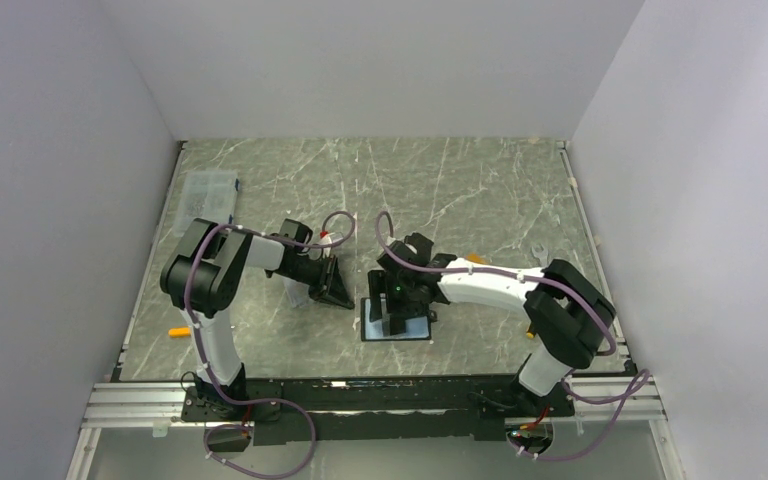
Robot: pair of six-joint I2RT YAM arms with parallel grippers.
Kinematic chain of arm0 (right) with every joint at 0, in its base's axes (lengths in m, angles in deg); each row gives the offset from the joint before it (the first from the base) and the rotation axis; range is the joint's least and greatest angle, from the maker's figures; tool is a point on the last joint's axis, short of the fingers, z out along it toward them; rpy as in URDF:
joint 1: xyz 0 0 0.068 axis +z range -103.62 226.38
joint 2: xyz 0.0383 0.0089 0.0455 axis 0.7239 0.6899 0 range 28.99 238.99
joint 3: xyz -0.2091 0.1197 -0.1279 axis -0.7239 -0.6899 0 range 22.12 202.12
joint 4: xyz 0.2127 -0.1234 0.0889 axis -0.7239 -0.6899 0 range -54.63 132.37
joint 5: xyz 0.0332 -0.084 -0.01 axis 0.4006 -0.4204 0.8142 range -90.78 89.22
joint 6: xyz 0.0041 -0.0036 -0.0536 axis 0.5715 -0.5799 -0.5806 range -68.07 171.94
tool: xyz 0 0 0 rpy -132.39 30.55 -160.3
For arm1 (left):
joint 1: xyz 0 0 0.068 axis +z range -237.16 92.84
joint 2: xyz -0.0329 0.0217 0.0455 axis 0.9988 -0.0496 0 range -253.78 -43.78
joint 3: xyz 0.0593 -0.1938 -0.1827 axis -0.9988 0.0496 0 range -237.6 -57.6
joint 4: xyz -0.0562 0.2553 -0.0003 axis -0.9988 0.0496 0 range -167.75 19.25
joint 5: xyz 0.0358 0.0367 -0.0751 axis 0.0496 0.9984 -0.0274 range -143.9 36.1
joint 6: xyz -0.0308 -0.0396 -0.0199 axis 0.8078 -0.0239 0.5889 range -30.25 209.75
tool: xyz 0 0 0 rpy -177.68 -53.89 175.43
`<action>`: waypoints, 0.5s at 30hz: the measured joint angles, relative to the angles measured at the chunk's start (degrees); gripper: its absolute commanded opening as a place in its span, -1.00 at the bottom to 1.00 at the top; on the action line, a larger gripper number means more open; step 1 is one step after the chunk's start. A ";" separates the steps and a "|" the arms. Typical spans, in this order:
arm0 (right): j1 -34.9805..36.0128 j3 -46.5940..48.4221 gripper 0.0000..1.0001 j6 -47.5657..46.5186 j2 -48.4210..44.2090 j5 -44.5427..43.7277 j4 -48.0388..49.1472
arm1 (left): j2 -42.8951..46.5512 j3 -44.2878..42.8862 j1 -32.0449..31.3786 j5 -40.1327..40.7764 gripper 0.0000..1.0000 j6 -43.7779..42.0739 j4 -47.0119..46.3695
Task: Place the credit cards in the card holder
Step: Insert the credit card into the card holder.
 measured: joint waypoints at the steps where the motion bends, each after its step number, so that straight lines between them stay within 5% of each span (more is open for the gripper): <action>1: 0.33 0.96 0.70 -0.13 0.20 0.00 -1.14 | 0.04 0.00 -0.17 0.00 -0.66 -0.02 -0.07; 15: 4.48 8.46 0.67 -1.40 4.92 -7.56 -16.57 | 0.96 -2.05 -2.58 0.07 -0.66 -3.74 2.23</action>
